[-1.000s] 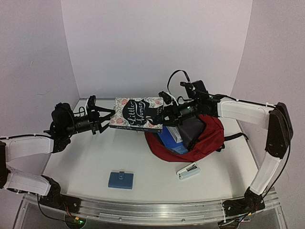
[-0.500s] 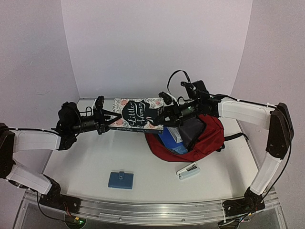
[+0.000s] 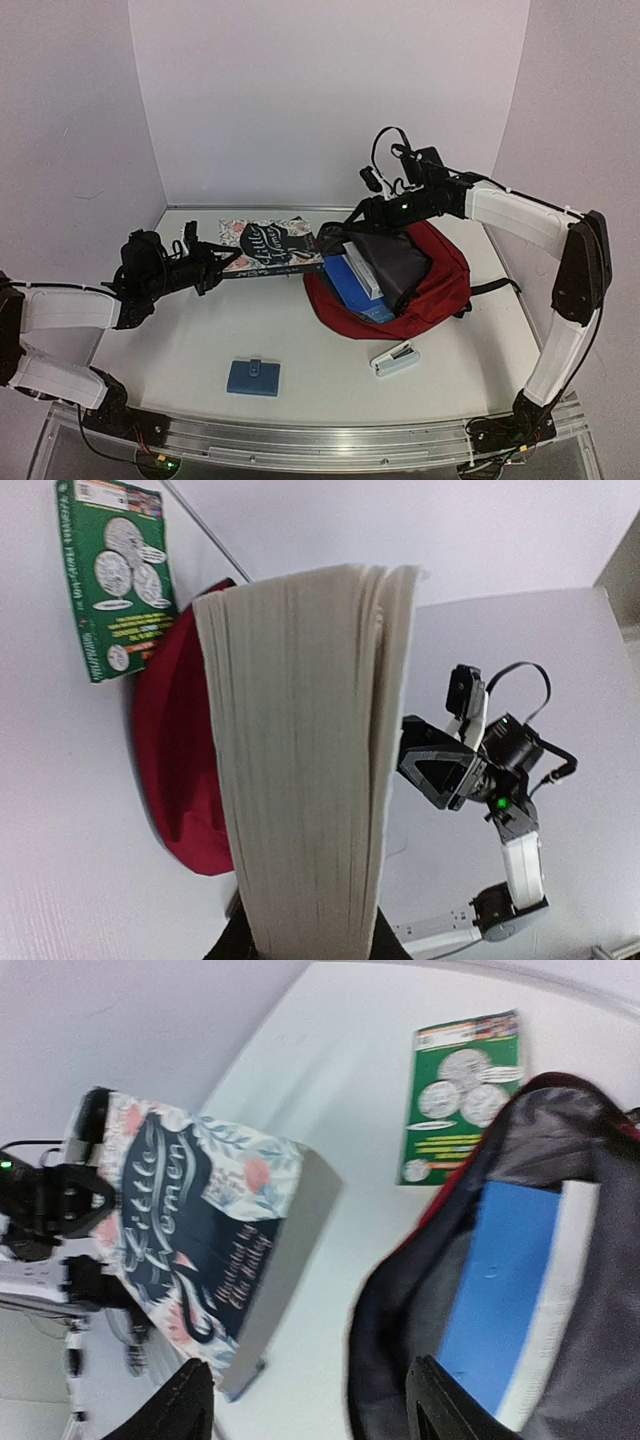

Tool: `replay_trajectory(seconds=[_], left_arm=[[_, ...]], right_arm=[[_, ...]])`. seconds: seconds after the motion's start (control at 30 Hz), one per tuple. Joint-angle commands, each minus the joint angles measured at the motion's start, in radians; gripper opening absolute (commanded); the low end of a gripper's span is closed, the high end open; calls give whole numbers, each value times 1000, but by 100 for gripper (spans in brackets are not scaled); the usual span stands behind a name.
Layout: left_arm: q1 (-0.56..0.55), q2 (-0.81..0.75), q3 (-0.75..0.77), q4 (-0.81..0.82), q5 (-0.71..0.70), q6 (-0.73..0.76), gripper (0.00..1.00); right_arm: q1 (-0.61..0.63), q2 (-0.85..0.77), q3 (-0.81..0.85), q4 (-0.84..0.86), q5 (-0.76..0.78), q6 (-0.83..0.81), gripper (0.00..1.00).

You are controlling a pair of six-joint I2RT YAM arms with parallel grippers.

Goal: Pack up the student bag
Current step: Pick up the book from the center of the board, then place the book in the student bag.

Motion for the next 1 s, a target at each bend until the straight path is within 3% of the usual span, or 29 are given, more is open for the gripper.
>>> replay_trajectory(seconds=[0.0, 0.47, 0.6, 0.7, 0.8, 0.97], left_arm=[[3, -95, -7, 46, -165, -16, 0], [1, -189, -11, -105, -241, 18, 0], [1, -200, -16, -126, -263, 15, 0], [1, -191, -28, -112, -263, 14, 0], [1, -167, -38, -67, -248, 15, 0], [0, -95, -40, 45, -191, 23, 0]], right_arm=[[11, 65, 58, -138, 420, -209, 63], [15, 269, 120, -210, 684, -329, 62], [17, 288, 132, -219, 712, -332, 45], [18, 282, 152, -236, 723, -328, 21], [19, 261, 190, -265, 689, -319, 4], [18, 194, 234, -282, 601, -295, 0]])
